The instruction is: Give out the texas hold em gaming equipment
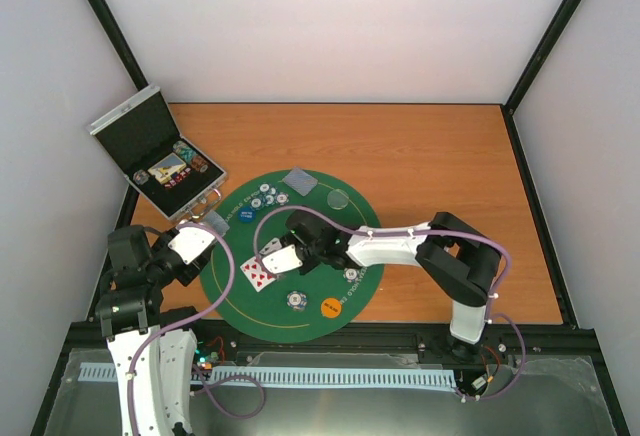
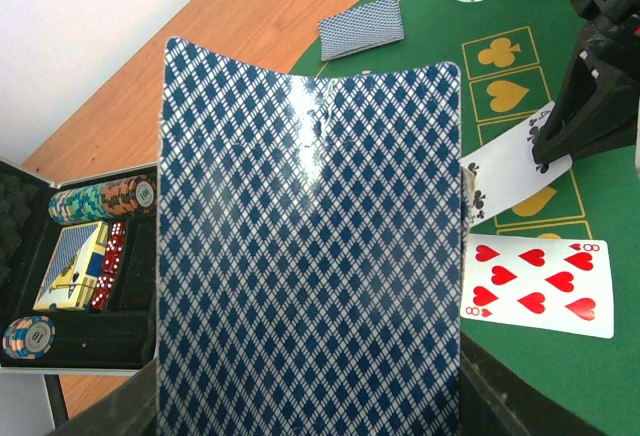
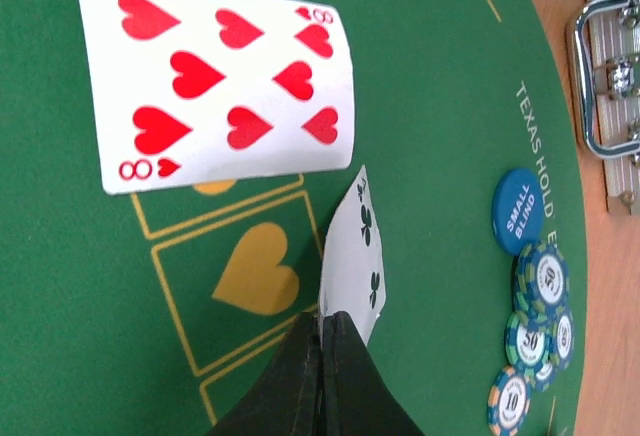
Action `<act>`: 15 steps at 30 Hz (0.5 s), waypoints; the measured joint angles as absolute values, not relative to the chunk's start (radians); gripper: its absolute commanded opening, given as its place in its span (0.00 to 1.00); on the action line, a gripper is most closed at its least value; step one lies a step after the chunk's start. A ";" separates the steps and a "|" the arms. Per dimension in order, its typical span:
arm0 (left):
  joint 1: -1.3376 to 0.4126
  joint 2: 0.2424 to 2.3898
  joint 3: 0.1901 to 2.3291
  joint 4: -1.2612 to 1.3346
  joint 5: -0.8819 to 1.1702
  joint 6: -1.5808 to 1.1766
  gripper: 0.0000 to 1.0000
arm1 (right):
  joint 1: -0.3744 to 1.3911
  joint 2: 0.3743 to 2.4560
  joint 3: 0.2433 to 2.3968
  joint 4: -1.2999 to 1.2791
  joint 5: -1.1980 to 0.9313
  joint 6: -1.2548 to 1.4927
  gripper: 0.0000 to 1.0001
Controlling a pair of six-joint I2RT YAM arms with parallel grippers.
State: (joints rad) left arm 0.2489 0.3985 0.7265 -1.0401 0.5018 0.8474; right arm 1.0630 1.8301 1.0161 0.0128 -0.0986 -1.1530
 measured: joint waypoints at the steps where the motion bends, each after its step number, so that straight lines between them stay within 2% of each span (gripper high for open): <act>1: 0.249 0.398 0.727 -1.040 0.502 0.847 0.51 | 1.063 1.833 1.029 0.001 -0.107 -1.156 0.03; 11: 0.249 0.398 0.727 -1.040 0.502 0.847 0.51 | 1.066 1.876 1.080 -0.096 -0.147 -1.161 0.04; 15: 0.249 0.398 0.727 -1.040 0.502 0.847 0.51 | 1.068 1.881 1.084 -0.125 -0.147 -1.159 0.08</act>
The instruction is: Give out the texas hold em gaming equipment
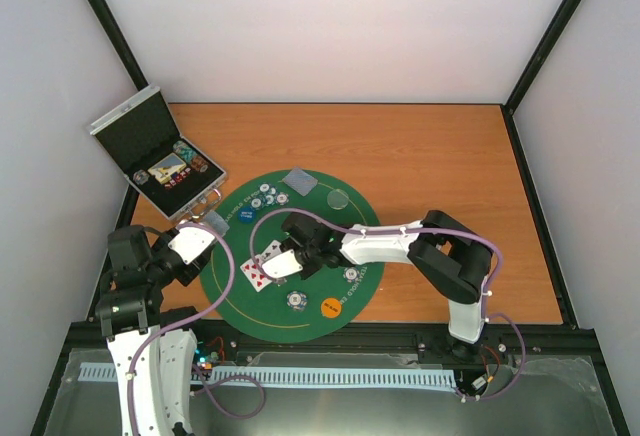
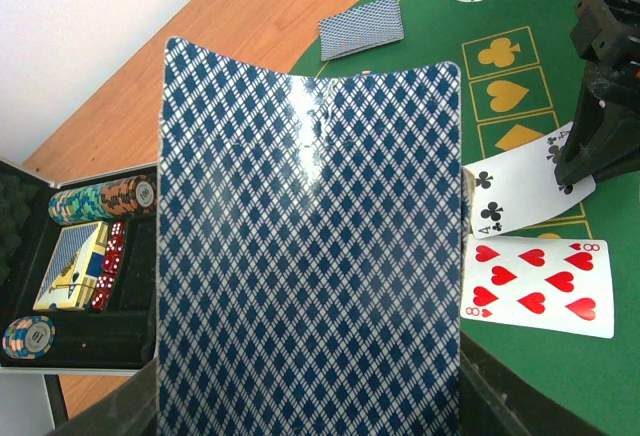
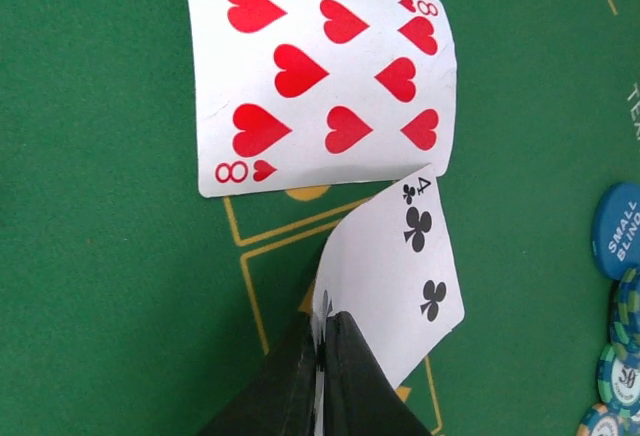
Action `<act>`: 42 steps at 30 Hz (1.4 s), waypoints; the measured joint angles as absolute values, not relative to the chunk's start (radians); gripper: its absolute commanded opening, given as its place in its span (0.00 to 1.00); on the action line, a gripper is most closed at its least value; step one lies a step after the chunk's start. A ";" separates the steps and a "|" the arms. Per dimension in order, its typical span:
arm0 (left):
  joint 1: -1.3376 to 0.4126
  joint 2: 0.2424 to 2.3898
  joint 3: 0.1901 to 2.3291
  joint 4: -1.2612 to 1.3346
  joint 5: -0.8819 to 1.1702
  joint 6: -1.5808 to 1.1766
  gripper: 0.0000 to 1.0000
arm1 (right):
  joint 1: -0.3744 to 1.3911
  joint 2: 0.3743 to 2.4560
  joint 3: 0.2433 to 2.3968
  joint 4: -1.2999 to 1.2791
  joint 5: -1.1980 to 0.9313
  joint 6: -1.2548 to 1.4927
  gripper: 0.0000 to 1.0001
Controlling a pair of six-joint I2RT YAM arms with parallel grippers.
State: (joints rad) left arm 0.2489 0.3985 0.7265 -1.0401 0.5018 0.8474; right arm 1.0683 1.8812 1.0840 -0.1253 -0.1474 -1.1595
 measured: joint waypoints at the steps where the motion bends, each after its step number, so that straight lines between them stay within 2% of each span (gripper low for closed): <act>1: 0.249 0.398 0.727 -1.040 0.502 0.847 0.51 | 1.069 1.881 1.085 -0.131 -0.148 -1.159 0.09; 20: 0.249 0.398 0.726 -1.040 0.501 0.847 0.51 | 1.084 1.935 1.159 -0.195 -0.138 -1.105 0.12; 24: 0.249 0.398 0.726 -1.040 0.502 0.847 0.51 | 1.090 1.935 1.159 -0.223 -0.135 -1.103 0.15; 37: 0.249 0.398 0.726 -1.040 0.501 0.847 0.51 | 1.108 1.934 1.170 -0.255 -0.128 -1.071 0.35; 42: 0.249 0.398 0.726 -1.040 0.501 0.847 0.51 | 1.108 1.909 1.170 -0.257 -0.137 -1.057 0.52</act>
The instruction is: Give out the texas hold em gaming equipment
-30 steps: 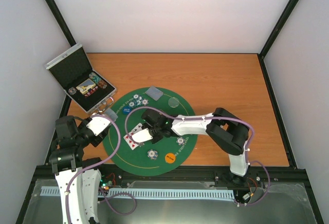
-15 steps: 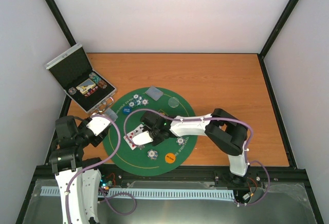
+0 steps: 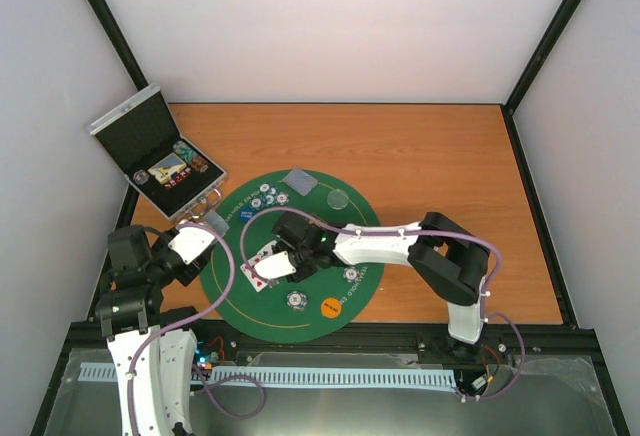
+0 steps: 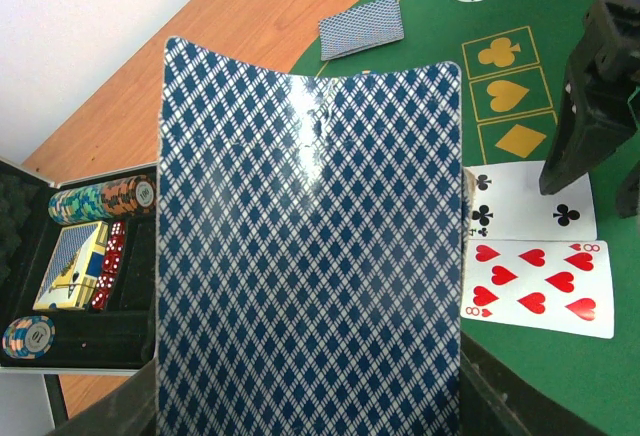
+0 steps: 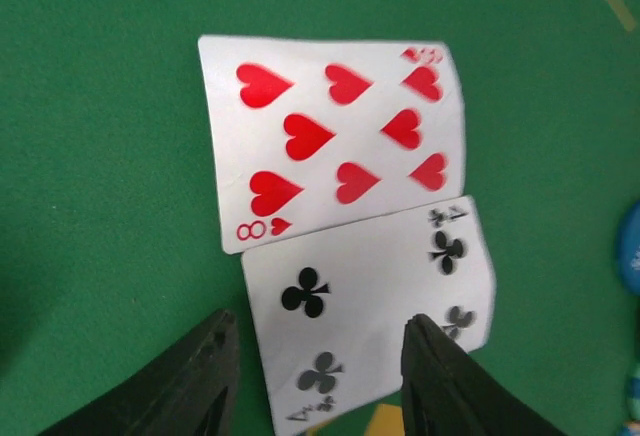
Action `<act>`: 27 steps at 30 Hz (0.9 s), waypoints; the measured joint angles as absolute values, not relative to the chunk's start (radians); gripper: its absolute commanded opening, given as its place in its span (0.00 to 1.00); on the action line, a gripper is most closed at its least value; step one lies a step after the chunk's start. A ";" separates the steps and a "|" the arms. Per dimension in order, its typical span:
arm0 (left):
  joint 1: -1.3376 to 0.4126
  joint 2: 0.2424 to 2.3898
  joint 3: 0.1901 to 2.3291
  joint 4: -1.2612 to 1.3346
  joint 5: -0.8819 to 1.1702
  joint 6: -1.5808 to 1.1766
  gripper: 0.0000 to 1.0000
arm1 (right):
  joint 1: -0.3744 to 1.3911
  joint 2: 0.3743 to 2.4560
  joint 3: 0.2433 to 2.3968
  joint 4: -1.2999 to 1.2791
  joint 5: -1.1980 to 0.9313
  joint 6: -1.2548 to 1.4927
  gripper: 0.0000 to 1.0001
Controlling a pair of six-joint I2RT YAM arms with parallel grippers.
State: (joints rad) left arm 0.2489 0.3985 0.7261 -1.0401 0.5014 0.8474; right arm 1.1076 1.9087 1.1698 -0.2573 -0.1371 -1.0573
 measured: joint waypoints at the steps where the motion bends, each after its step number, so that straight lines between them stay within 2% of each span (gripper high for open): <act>1: 0.249 0.398 0.726 -1.040 0.501 0.847 0.51 | 1.108 1.896 1.169 -0.255 -0.141 -1.052 0.57; 4: 0.249 0.398 0.726 -1.040 0.501 0.847 0.51 | 1.102 1.834 1.152 -0.229 -0.162 -1.025 0.76; 7: 0.249 0.398 0.726 -1.040 0.501 0.847 0.51 | 1.079 1.760 1.140 -0.196 -0.220 -0.949 0.99; 11: 0.249 0.398 0.726 -1.040 0.502 0.847 0.51 | 0.995 1.673 1.156 -0.146 -0.344 -0.786 1.00; 15: 0.249 0.398 0.726 -1.040 0.502 0.847 0.51 | 0.925 1.673 1.279 -0.136 -0.482 -0.526 1.00; 22: 0.249 0.398 0.726 -1.040 0.502 0.848 0.51 | 0.921 1.841 1.589 -0.112 -0.715 -0.035 0.96; 27: 0.249 0.398 0.726 -1.040 0.503 0.848 0.51 | 0.950 1.971 1.709 -0.194 -0.725 0.093 0.90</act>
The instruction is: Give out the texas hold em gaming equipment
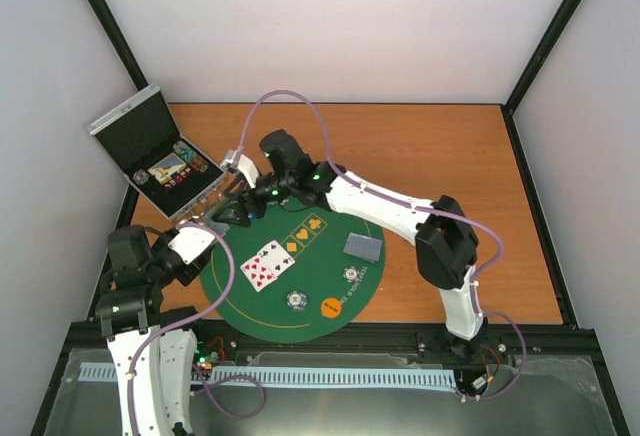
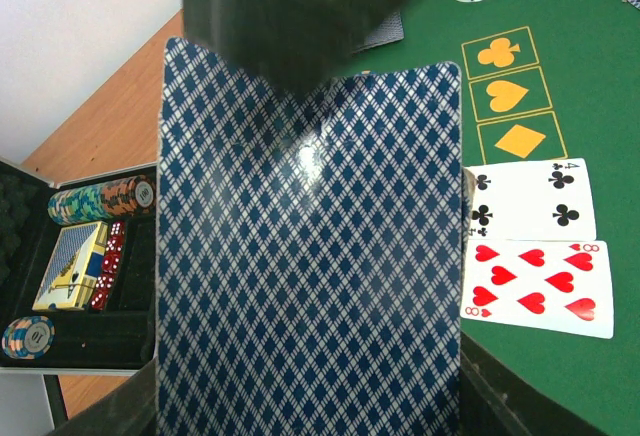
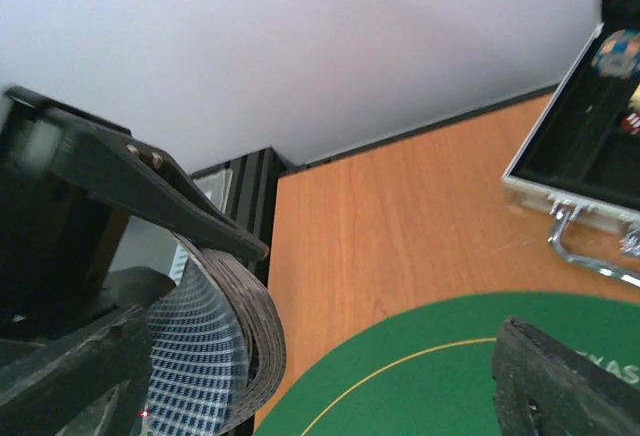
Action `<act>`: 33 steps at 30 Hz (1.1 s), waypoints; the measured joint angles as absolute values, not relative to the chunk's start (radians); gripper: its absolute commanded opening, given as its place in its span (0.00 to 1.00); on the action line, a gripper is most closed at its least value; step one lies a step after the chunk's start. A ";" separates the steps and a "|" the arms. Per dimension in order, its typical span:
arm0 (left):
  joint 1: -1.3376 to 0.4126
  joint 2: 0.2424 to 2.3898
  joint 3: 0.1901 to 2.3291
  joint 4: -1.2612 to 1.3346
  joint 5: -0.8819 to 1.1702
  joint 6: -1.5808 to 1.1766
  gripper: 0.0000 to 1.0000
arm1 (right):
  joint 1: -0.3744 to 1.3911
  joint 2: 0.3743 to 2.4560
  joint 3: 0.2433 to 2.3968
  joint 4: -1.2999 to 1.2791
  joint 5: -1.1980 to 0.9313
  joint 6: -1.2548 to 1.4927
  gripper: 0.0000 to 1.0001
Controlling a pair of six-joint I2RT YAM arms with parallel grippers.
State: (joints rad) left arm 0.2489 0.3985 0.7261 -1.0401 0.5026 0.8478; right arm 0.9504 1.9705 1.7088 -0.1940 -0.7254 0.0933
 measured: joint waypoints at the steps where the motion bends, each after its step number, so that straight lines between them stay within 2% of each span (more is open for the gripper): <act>1: 0.249 0.398 0.726 -1.040 0.503 0.848 0.51 | 0.958 1.993 1.729 -0.213 -0.726 0.103 0.88; 4: 0.249 0.398 0.726 -1.040 0.503 0.848 0.51 | 0.973 2.033 1.756 -0.259 -0.732 0.122 0.81; 10: 0.249 0.398 0.726 -1.040 0.503 0.848 0.51 | 0.985 2.051 1.791 -0.324 -0.733 0.125 0.52; 12: 0.249 0.398 0.726 -1.040 0.503 0.848 0.51 | 0.985 2.051 1.804 -0.334 -0.729 0.116 0.45; 22: 0.250 0.399 0.717 -1.048 0.500 0.848 0.51 | 0.989 2.046 1.811 -0.390 -0.693 0.047 0.23; 30: 0.250 0.399 0.716 -1.048 0.500 0.848 0.51 | 0.989 2.026 1.812 -0.427 -0.670 0.019 0.13; 33: 0.251 0.399 0.716 -1.048 0.499 0.848 0.51 | 0.989 2.020 1.812 -0.435 -0.666 0.014 0.03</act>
State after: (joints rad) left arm 0.2508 0.3988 0.7162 -1.0481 0.4988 0.8478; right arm 0.9890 2.0201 1.8122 -0.4347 -0.6662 0.0143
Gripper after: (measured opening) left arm 0.513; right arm 0.095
